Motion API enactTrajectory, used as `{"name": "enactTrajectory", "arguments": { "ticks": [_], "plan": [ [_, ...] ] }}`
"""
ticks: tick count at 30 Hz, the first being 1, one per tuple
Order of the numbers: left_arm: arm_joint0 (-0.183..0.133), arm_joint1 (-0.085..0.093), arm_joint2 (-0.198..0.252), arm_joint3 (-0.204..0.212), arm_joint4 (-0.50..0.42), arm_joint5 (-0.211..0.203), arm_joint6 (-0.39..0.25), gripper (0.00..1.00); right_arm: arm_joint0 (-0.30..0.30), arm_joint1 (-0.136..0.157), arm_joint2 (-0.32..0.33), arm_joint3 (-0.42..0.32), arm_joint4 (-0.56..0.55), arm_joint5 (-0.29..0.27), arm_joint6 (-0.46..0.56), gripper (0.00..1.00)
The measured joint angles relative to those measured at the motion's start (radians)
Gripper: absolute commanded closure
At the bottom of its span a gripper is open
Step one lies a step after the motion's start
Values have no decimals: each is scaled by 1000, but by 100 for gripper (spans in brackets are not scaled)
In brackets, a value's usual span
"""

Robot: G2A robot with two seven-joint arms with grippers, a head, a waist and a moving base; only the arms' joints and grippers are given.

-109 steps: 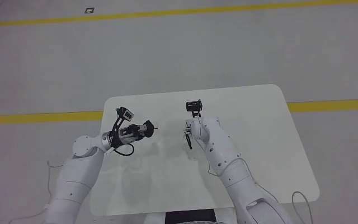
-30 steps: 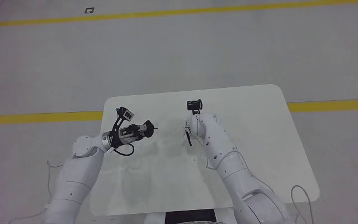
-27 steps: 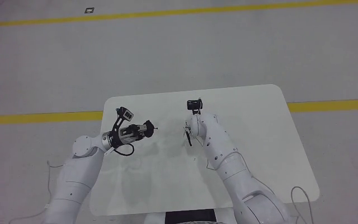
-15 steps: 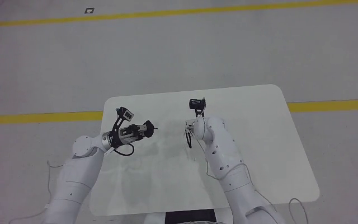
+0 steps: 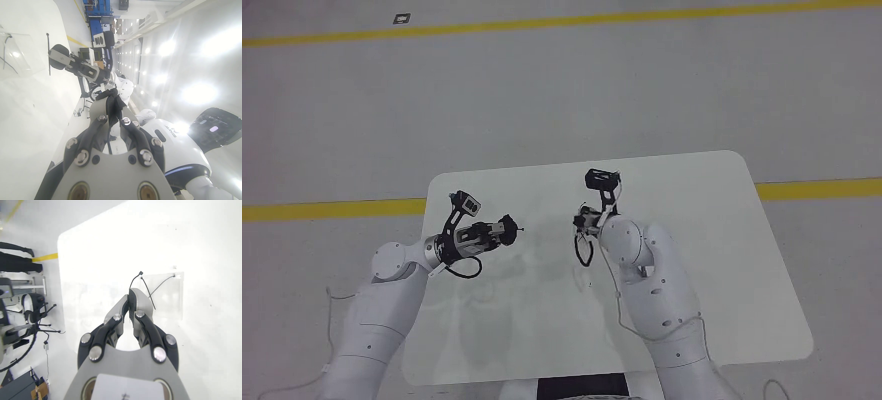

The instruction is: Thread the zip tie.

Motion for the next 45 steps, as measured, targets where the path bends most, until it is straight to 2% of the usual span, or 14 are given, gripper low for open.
{"name": "enactTrajectory", "arguments": {
  "ticks": [2, 14, 18, 20, 25, 30, 33, 35, 43, 45],
  "plan": [
    [0, 0, 0, 0, 0, 0, 0, 100, -9, 3, 2, -11, 18, -21, -15, 100],
    [0, 0, 0, 0, 0, 0, 0, 100, -13, 4, -1, -8, 21, -26, -27, 100],
    [0, 0, 0, 0, 0, 0, 0, 100, -52, 15, -6, -44, 95, -53, -185, 100],
    [0, 0, 0, 0, 0, 0, 0, 100, -82, 25, -9, -80, 169, -74, -268, 100],
    [0, 0, 0, 0, 0, 0, 0, 100, -166, 51, -41, -162, 290, -150, -433, 100],
    [0, 0, 0, 0, 0, 0, 0, 100, -226, 64, -90, -202, 316, -169, -593, 100],
    [0, 0, 0, 0, 0, 0, 0, 100, -243, 72, -118, -214, 290, -183, -683, 100],
    [0, 0, 0, 0, 0, 0, 0, 100, -244, 75, -122, -220, 256, -194, -703, 100],
    [1, 0, 1, -1, 1, 0, 1, 100, -244, 75, -123, -220, 263, -194, -700, 100],
    [7, -3, 10, -11, 5, 0, 32, 100, -248, 76, -135, -218, 266, -214, -718, 100]
  ]
}}
